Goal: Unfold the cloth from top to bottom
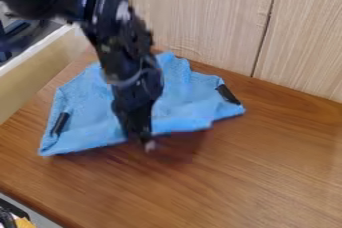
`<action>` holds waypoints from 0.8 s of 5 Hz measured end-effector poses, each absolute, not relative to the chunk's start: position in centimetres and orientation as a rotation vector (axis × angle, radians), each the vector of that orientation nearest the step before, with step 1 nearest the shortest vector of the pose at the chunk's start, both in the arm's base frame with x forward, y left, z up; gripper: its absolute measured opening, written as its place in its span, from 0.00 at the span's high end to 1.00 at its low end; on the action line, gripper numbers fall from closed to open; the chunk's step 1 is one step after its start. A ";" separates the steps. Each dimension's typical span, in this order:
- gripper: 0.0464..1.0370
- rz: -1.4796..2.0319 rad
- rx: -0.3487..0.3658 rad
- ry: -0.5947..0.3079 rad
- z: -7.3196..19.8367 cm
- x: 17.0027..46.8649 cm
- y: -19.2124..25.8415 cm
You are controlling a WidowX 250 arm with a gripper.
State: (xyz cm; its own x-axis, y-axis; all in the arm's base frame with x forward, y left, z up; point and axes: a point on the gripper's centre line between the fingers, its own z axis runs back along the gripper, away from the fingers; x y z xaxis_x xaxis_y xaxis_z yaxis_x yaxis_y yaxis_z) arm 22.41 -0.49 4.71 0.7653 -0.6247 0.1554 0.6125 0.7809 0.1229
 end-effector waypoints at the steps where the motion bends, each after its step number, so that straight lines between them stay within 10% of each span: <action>1: 0.98 -0.737 0.107 -0.151 3.3 20.2 -0.6; 3: 0.95 -0.763 0.082 -0.103 1.7 19.1 -0.8; 4: 0.79 -0.744 0.100 -0.096 2.3 19.7 -0.5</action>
State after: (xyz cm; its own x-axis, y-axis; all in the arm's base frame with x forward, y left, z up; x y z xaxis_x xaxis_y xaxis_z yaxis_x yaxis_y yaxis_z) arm 19.73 -0.53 2.30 0.7318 -0.6795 0.0518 0.6704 0.7315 0.1244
